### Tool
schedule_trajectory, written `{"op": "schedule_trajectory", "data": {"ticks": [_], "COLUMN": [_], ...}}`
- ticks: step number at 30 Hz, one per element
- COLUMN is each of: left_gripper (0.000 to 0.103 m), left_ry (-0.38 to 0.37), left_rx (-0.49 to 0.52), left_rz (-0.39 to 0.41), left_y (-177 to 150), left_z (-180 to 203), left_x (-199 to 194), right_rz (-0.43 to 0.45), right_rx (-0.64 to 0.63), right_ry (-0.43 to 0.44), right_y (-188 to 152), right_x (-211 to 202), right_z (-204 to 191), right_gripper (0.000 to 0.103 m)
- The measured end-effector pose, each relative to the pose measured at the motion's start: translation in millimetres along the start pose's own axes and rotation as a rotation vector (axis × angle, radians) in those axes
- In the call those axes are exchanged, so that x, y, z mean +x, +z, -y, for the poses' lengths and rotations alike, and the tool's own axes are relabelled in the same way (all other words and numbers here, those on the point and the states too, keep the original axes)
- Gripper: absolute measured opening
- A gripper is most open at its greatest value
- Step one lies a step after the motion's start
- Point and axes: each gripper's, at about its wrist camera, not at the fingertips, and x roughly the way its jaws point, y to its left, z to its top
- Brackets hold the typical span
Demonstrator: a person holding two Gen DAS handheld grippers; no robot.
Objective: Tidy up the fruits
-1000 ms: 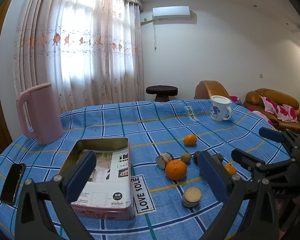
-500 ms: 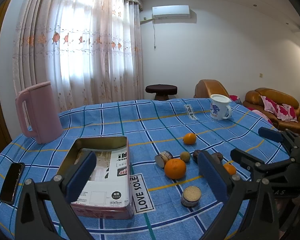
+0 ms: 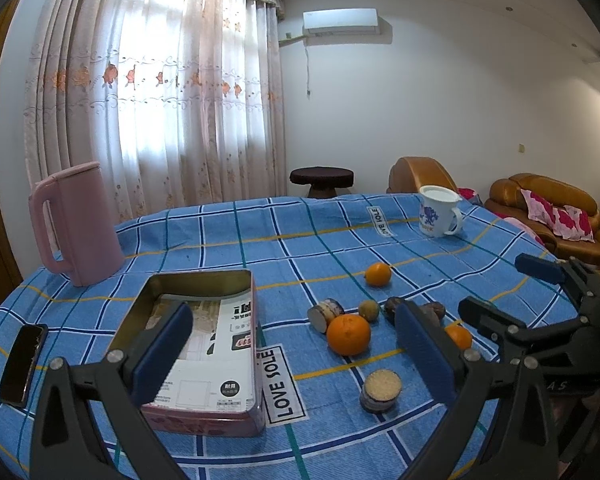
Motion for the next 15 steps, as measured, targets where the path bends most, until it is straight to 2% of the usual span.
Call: {"op": "schedule_trajectory", "data": {"ticks": [9, 15], "left_gripper": [0.103, 0.103], "left_ry": [-0.024, -0.057], "left_rx": [0.02, 0.065], "left_rz": [-0.018, -0.059], "left_y": [-13, -29], "left_z": [12, 28], "left_x": [4, 16], "right_rz": [-0.008, -0.018], "right_rx": [0.001, 0.037], "right_ry": [-0.015, -0.074], "right_y": [-7, -31], "right_x": [1, -7], "right_z": [7, 40], "right_gripper": [0.102, 0.102]}}
